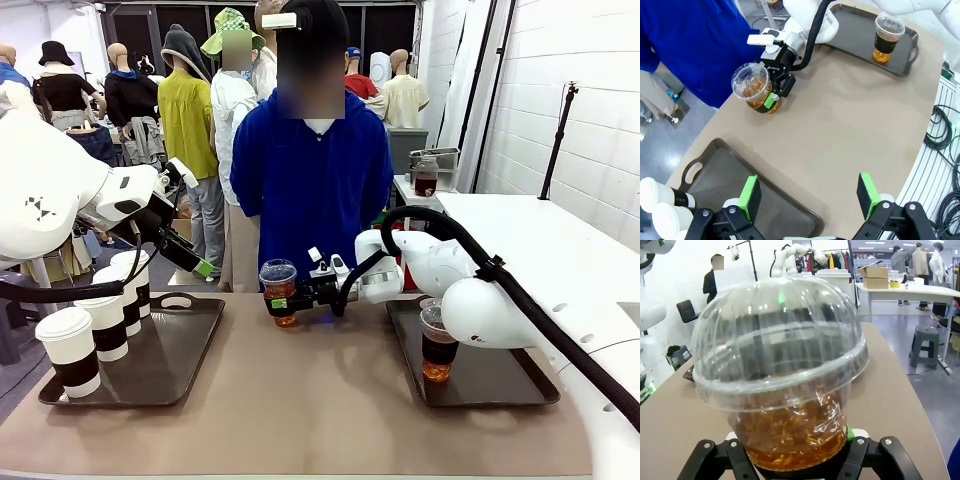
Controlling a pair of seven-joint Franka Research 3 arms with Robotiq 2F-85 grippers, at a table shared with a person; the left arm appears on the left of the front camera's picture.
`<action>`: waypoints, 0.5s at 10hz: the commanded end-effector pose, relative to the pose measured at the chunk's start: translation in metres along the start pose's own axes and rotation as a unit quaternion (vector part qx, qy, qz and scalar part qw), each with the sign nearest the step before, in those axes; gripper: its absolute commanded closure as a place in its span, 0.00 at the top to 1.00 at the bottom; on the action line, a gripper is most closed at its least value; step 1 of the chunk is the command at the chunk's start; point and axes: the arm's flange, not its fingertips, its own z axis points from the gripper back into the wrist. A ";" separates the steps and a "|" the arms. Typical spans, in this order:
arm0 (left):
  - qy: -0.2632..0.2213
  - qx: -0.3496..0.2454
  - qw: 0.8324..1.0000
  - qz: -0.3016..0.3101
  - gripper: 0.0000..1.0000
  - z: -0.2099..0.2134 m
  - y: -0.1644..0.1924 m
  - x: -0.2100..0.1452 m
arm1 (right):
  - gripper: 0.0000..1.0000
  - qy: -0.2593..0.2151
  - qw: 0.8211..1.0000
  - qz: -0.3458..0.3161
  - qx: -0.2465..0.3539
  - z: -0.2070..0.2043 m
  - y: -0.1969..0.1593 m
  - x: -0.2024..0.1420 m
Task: Distribute the coffee onto the tray.
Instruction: Pick up another iced Americano from the middle of the table and place it on the right Handle tray.
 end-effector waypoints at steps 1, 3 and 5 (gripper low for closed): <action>-0.001 -0.001 1.000 0.002 1.00 0.000 0.001 -0.001 | 0.61 -0.005 1.000 -0.009 0.009 0.001 -0.003 0.008; -0.001 -0.001 1.000 0.002 1.00 0.000 0.001 -0.001 | 0.61 -0.013 1.000 -0.005 0.022 0.006 0.008 0.022; -0.001 -0.001 1.000 0.002 1.00 0.000 0.001 -0.001 | 0.61 -0.019 0.999 -0.002 0.029 0.021 0.023 0.046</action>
